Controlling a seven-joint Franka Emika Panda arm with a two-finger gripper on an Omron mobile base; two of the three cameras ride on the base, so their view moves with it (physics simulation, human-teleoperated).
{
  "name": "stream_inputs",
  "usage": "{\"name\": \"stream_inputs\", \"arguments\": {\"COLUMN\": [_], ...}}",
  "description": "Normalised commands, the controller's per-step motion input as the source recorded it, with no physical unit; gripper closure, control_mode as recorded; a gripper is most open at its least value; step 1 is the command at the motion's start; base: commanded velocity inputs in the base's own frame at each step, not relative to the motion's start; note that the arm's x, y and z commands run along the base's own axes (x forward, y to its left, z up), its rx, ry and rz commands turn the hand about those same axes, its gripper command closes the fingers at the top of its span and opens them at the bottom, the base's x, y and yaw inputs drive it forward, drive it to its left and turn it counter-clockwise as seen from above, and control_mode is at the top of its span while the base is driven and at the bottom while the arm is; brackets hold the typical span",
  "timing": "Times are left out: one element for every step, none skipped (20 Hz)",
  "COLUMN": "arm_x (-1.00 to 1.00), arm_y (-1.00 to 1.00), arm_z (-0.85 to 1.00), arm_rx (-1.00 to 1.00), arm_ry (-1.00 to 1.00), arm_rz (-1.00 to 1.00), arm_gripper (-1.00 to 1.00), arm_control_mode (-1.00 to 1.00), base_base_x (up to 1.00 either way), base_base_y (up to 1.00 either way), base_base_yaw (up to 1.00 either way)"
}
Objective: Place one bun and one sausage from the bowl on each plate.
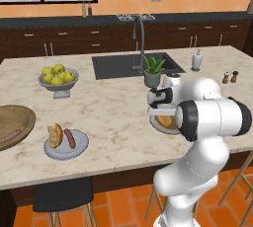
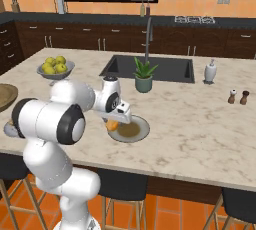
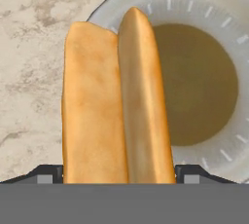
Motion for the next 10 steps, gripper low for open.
{"name": "stream_inputs", "arguments": {"arm_x": [0.16,0.04,0.00,0.00,0.00,0.05,0.15,0.24,0.36,0.34], "arm_y": [0.00,0.00,0.00,0.00,0.00,0.00,0.00,0.00,0.00,0.00], "arm_z": [-0.29,-0.30,-0.23,-0.28,-0.18,-0.11,-0.19,-0.16,-0.19,-0.24], "arm_rx": [0.00,0.00,0.00,0.00,0.00,0.00,0.00,0.00,0.00,0.00], "arm_ry": [0.07,0.04,0.08,0.05,0.03,0.01,0.00,0.00,0.00,0.00], "arm_rz": [0.00,0.00,0.00,0.00,0.00,0.00,0.00,0.00,0.00,0.00], "arm_gripper": [1.00,1.00,1.00,1.00,1.00,1.00,1.00,1.00,1.00,1.00], "arm_control_mode": [-1.00,-1.00,-1.00,-1.00,-1.00,-1.00,-1.00,-1.00,-1.00,-1.00], "base_base_x": [0.00,0.00,0.00,0.00,0.00,0.00,0.00,0.00,0.00,0.00], "base_base_y": [0.00,0.00,0.00,0.00,0.00,0.00,0.00,0.00,0.00,0.00], "base_base_yaw": [0.00,0.00,0.00,0.00,0.00,0.00,0.00,0.00,0.00,0.00]}}
